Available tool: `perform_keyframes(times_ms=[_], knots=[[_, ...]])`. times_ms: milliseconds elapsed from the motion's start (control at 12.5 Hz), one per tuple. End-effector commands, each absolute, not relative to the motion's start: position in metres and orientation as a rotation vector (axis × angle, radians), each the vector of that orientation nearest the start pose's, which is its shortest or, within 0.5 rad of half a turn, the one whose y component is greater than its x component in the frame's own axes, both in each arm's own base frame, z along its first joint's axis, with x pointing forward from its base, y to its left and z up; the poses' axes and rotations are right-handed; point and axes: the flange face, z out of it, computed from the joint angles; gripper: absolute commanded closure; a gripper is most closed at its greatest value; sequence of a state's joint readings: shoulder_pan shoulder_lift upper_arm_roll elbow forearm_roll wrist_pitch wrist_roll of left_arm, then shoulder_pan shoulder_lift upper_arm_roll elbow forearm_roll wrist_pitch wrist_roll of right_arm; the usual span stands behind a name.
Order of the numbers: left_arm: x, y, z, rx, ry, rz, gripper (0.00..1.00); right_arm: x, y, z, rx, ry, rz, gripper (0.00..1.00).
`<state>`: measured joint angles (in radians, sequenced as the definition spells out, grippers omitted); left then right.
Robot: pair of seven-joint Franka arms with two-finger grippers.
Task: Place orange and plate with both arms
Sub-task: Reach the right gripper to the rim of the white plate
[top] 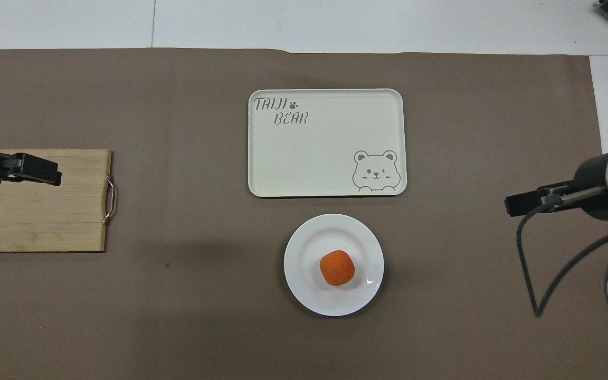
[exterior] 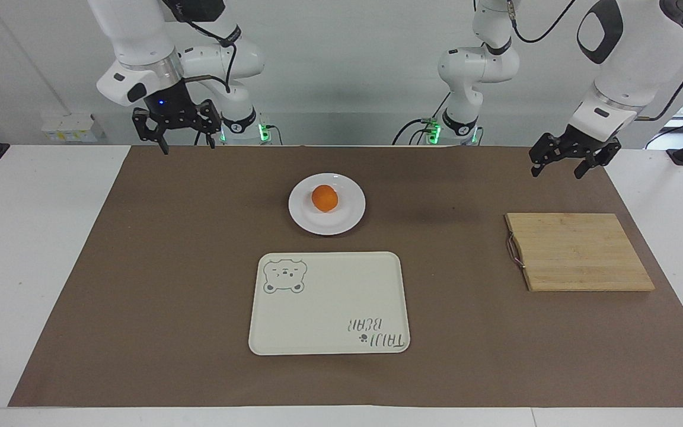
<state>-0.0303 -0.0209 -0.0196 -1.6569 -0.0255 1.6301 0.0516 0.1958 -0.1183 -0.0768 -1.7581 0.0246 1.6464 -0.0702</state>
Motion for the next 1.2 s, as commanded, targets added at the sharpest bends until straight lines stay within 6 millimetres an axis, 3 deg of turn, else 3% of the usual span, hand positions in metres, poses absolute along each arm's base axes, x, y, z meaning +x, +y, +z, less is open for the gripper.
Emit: perform_keyframes(times_ms=[0,160,320,560,960,1120], knots=[[0.547,-0.025,0.601,-3.148,0.168,-0.015,0.00,0.514,0.091,0.528,-3.004,-0.341,0.060,0.00],[0.547,-0.027,0.601,-3.148,0.172,-0.015,0.00,0.515,0.111,0.481,-2.894,-0.288,0.146,0.00],[0.547,-0.027,0.601,-3.148,0.173,-0.015,0.00,0.510,0.118,0.434,-2.779,-0.206,0.231,0.00],[0.547,-0.025,0.601,-3.148,0.168,-0.015,0.00,0.477,0.110,0.360,-2.599,-0.253,0.264,0.00],[0.547,-0.025,0.601,-3.148,0.168,-0.015,0.00,0.453,0.082,0.275,-2.391,-0.258,0.258,0.00],[0.547,-0.027,0.601,-3.148,0.172,-0.015,0.00,0.453,0.079,0.265,-2.346,-0.167,0.258,0.00]])
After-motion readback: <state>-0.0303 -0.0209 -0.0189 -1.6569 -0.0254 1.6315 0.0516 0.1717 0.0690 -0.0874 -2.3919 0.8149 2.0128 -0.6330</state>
